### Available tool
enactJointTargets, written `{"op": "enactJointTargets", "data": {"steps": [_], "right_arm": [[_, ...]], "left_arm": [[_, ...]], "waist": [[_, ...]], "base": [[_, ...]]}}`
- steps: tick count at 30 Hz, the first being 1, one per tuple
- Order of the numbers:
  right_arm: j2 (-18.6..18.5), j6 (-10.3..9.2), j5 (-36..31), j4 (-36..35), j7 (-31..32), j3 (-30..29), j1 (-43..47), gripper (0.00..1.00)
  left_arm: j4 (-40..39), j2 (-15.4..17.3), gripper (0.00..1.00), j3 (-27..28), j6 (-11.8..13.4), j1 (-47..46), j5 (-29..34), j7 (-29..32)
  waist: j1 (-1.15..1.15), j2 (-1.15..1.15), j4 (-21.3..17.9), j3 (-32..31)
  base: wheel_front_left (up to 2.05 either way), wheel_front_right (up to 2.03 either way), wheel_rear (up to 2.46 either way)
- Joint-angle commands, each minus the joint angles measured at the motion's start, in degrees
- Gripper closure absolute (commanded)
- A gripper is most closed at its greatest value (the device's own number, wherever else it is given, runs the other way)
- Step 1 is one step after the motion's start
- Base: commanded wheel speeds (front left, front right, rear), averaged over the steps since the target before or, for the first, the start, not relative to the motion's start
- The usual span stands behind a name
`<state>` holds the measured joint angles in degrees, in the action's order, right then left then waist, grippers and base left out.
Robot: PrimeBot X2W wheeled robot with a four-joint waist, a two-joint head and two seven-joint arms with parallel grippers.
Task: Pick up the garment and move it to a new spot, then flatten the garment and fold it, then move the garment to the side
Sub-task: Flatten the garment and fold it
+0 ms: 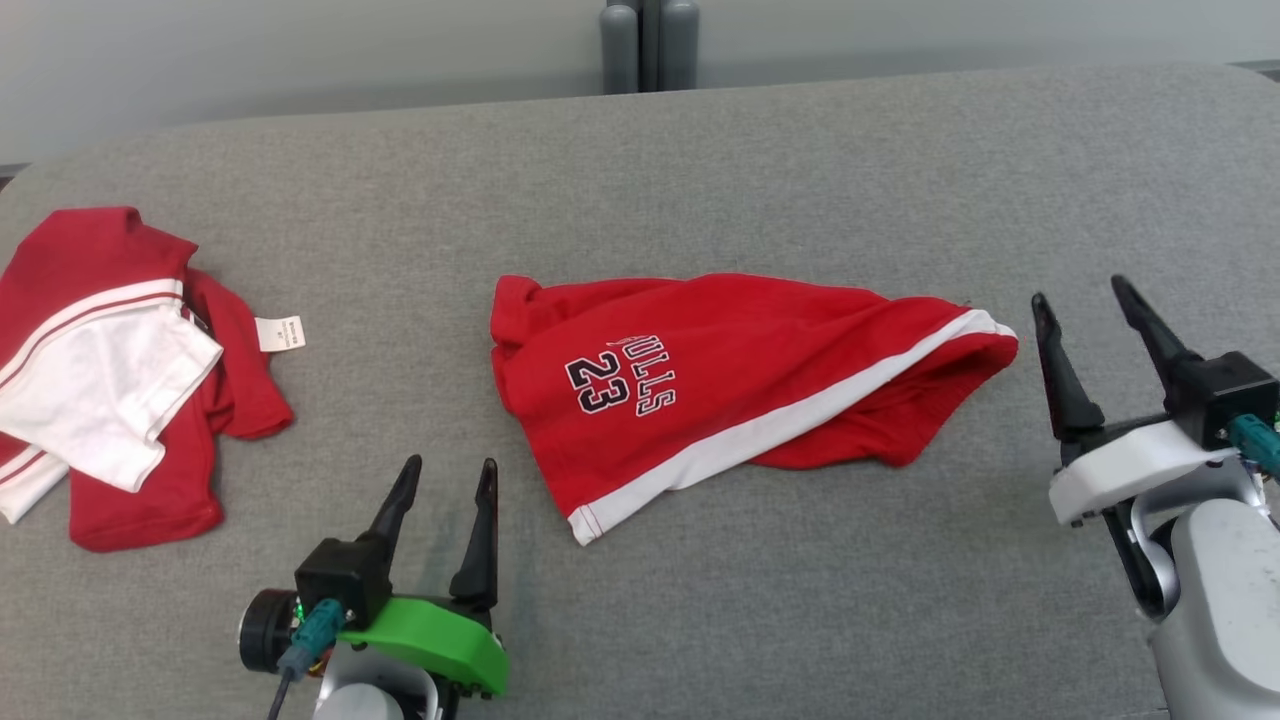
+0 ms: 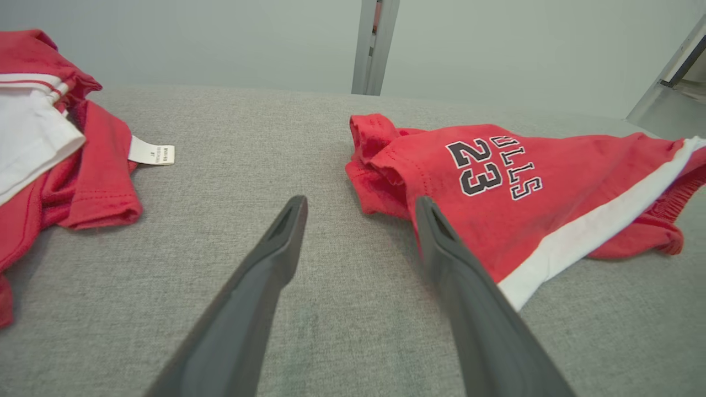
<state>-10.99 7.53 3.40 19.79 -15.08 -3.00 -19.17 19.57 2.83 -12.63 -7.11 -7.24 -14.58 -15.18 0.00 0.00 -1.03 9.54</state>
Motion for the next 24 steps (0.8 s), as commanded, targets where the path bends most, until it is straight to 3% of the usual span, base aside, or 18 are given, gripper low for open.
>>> {"op": "enactJointTargets", "data": {"steps": [1, 8, 19, 20, 21, 23, 24], "right_arm": [[0.77, -0.08, -0.46, -1.69, -0.13, -0.85, 1.22, 0.0], [4.19, -0.08, -0.96, -5.73, -0.12, -0.53, 1.79, 0.0], [5.45, -0.08, -1.49, -5.27, -0.13, -0.1, 1.14, 0.0], [5.51, -0.08, -1.56, -5.22, -0.13, -0.13, 1.03, 0.0], [5.54, -0.08, -1.57, -5.11, -0.12, -0.13, 0.97, 0.0], [5.62, -0.08, -1.54, -4.95, -0.12, -0.11, 0.94, 0.0], [5.67, -0.08, -1.47, -4.83, -0.13, -0.06, 0.96, 0.0]], "left_arm": [[0.29, 0.15, 0.0, -0.6, -0.26, -0.77, -0.7, 0.05], [4.38, 0.16, 0.0, -5.67, -0.42, -1.45, -3.68, 0.05], [11.09, 0.56, 0.0, -14.91, -0.46, -4.18, -9.03, 0.05], [11.4, 0.71, 0.07, -15.19, -0.46, -4.43, -9.41, 0.06], [11.46, 0.82, 0.28, -15.28, -0.45, -4.6, -9.75, 0.07], [10.56, 0.85, 0.84, -15.05, -0.46, -4.98, -10.52, 0.06], [9.7, 0.99, 1.0, -14.69, -0.46, -5.13, -10.52, 0.05]], "waist": [[0.0, 0.0, -0.47, -0.12], [0.0, 0.0, -1.88, 1.25], [0.0, 0.0, -3.29, 4.12], [0.0, 0.0, -3.38, 4.23], [0.0, 0.0, -3.43, 4.29], [0.0, 0.0, -3.45, 4.38], [0.0, 0.0, -3.41, 4.42]], "base": [[0.0, 0.0, 0.0], [0.0, 0.0, 0.0], [0.0, 0.0, 0.0], [0.0, 0.0, 0.0], [0.0, 0.0, 0.0], [0.0, 0.0, 0.0], [0.0, 0.0, 0.0]]}}
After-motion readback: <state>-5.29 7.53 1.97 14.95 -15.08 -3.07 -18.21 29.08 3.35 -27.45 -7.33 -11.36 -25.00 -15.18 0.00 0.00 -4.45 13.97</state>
